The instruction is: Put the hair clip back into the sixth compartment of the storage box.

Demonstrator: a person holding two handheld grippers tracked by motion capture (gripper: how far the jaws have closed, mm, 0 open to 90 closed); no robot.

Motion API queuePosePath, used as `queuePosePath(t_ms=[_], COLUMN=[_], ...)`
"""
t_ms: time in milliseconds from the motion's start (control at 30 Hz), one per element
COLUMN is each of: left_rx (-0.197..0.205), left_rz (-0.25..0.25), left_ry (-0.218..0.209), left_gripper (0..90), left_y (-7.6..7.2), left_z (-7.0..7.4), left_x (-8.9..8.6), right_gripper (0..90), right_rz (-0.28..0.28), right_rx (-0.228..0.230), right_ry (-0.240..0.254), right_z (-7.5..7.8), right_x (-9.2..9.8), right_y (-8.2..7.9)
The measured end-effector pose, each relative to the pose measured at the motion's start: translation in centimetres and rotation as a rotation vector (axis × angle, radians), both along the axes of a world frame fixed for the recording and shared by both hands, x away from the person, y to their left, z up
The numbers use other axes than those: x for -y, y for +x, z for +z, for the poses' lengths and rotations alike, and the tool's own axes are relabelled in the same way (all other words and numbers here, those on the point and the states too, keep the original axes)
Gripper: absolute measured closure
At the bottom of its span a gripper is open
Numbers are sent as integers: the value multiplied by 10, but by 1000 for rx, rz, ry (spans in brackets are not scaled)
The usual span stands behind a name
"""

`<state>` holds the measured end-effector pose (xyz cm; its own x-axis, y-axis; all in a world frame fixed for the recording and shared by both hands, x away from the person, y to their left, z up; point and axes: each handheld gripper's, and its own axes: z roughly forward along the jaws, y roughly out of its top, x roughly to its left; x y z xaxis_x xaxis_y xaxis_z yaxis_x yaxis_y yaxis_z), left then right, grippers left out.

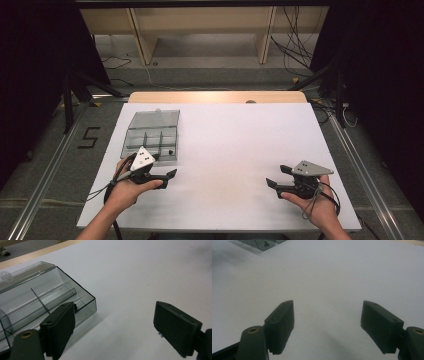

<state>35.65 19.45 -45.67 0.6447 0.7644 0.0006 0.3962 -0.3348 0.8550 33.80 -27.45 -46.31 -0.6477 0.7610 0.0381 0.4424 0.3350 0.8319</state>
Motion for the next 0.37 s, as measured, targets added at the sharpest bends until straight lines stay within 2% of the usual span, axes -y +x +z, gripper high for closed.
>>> queuePosePath(t_ms=[367], left_rx=[-18], left_rz=[-12], left_ry=[26], left_gripper=[180], left_y=[-7], left_z=[-5], left_x=[-1], right_gripper=[269], right_rz=[-1], right_rx=[-5], right_ry=[-7], right_z=[-1], right_x=[0], right_y=[0])
